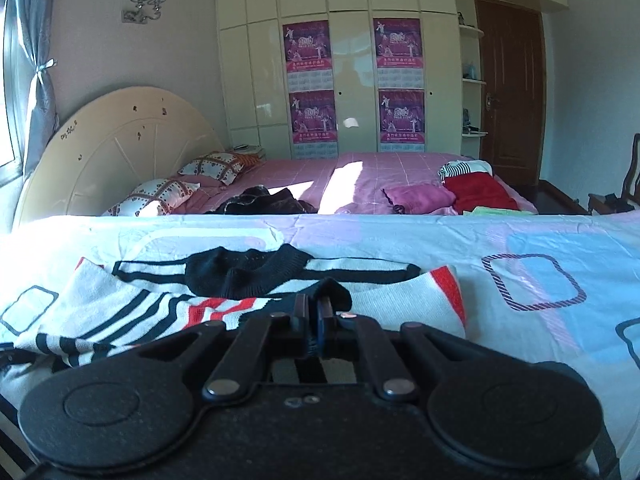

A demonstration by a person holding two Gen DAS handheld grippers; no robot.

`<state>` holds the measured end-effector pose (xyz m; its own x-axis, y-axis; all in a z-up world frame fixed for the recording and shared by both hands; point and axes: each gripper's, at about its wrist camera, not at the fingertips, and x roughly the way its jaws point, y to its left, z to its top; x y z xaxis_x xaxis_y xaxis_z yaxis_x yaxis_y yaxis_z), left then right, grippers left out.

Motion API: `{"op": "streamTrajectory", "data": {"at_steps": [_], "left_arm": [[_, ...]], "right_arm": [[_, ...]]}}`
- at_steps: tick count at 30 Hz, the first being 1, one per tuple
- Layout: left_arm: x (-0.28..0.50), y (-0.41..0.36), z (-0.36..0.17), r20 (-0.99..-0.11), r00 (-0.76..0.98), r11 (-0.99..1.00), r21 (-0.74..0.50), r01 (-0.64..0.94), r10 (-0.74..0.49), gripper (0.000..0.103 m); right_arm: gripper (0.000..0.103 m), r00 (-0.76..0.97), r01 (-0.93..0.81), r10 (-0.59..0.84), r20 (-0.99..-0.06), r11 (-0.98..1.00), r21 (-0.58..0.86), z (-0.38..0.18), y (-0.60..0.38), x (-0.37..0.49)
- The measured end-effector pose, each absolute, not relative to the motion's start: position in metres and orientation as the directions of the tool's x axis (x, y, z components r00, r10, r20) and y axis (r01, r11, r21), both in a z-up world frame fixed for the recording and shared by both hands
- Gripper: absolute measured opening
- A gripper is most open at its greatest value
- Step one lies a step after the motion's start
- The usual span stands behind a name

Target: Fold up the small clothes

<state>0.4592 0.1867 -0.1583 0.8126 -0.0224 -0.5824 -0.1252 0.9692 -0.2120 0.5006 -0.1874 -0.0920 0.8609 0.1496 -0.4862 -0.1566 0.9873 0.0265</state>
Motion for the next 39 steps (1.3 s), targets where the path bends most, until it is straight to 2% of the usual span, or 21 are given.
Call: {"op": "streamTrajectory", "data": {"at_steps": [1,3,6,10,13,15,17,18,19,20,21,23,26,29,30,31,32,36,39], "left_arm": [[0.459,0.187,-0.158,-0.585,0.811,0.971,-0.207,-0.123,-0.022,0.073],[0.456,0.183,-0.156,-0.604,0.797,0.983,-0.156,-0.099,-0.015,0.073],[0.437,0.196,-0.143,-0.600,0.799,0.985,-0.154,-0.075,-0.032,0.072],[0.437,0.202,-0.115,-0.512,0.854,0.972,-0.232,-0.036,-0.091,0.072],[0.468,0.169,-0.104,-0.470,0.855,0.959,-0.268,0.096,-0.217,0.072],[0.485,0.137,-0.105,-0.478,0.833,0.954,-0.240,0.181,-0.278,0.072],[0.495,0.111,-0.114,-0.512,0.817,0.963,-0.176,0.204,-0.266,0.072],[0.501,0.103,-0.123,-0.561,0.797,0.975,-0.131,0.179,-0.222,0.072],[0.506,0.098,-0.133,-0.615,0.773,0.987,-0.069,0.144,-0.155,0.073],[0.507,0.098,-0.143,-0.632,0.764,0.990,-0.030,0.141,-0.128,0.073],[0.502,0.101,-0.145,-0.615,0.777,0.989,-0.036,0.146,-0.137,0.073],[0.499,0.103,-0.140,-0.627,0.770,0.989,-0.009,0.147,-0.120,0.073],[0.498,0.116,-0.140,-0.627,0.765,0.988,-0.072,0.135,-0.150,0.073],[0.501,0.119,-0.136,-0.627,0.763,0.987,-0.079,0.140,-0.158,0.074],[0.501,0.121,-0.130,-0.601,0.782,0.986,-0.093,0.141,-0.168,0.074],[0.502,0.123,-0.124,-0.569,0.805,0.986,-0.089,0.142,-0.168,0.074],[0.508,0.127,-0.117,-0.551,0.820,0.988,-0.077,0.135,-0.155,0.074],[0.546,0.141,-0.110,-0.535,0.827,0.985,-0.098,0.143,-0.173,0.074],[0.580,0.147,-0.120,-0.562,0.805,0.982,-0.101,0.160,-0.189,0.074]], "right_arm": [[0.005,0.847,-0.144,0.122,-0.517,0.989,-0.004,-0.100,-0.186,0.505],[0.007,0.747,-0.122,0.059,-0.662,0.991,-0.049,-0.129,-0.186,0.522],[0.017,0.798,-0.092,0.064,-0.599,0.996,-0.017,-0.120,-0.198,0.502],[0.011,0.837,-0.121,0.132,-0.530,0.991,0.056,-0.100,-0.203,0.490],[0.010,0.816,-0.213,0.216,-0.536,0.975,0.069,-0.097,-0.178,0.498],[0.010,0.784,-0.296,0.287,-0.550,0.952,0.075,-0.098,-0.156,0.499],[0.010,0.752,-0.371,0.342,-0.564,0.926,0.069,-0.102,-0.136,0.497],[0.009,0.734,-0.405,0.364,-0.574,0.912,0.061,-0.106,-0.126,0.497],[0.006,0.725,-0.412,0.351,-0.593,0.910,0.035,-0.112,-0.120,0.498],[0.006,0.720,-0.389,0.294,-0.628,0.921,-0.014,-0.121,-0.115,0.503],[0.004,0.711,-0.346,0.236,-0.662,0.937,-0.038,-0.131,-0.117,0.508],[0.001,0.712,-0.331,0.273,-0.648,0.943,0.034,-0.133,-0.134,0.509],[0.000,0.725,-0.312,0.241,-0.645,0.950,0.004,-0.132,-0.143,0.507],[0.000,0.713,-0.304,0.253,-0.653,0.952,0.037,-0.130,-0.150,0.510],[0.001,0.722,-0.298,0.244,-0.647,0.954,0.026,-0.125,-0.150,0.509],[0.014,0.743,-0.294,0.242,-0.625,0.956,0.021,-0.119,-0.151,0.507],[0.017,0.760,-0.289,0.243,-0.603,0.957,0.022,-0.114,-0.153,0.507],[0.014,0.775,-0.251,0.246,-0.582,0.965,0.074,-0.108,-0.161,0.526],[0.010,0.765,-0.242,0.252,-0.593,0.965,0.099,-0.114,-0.160,0.543]]}}
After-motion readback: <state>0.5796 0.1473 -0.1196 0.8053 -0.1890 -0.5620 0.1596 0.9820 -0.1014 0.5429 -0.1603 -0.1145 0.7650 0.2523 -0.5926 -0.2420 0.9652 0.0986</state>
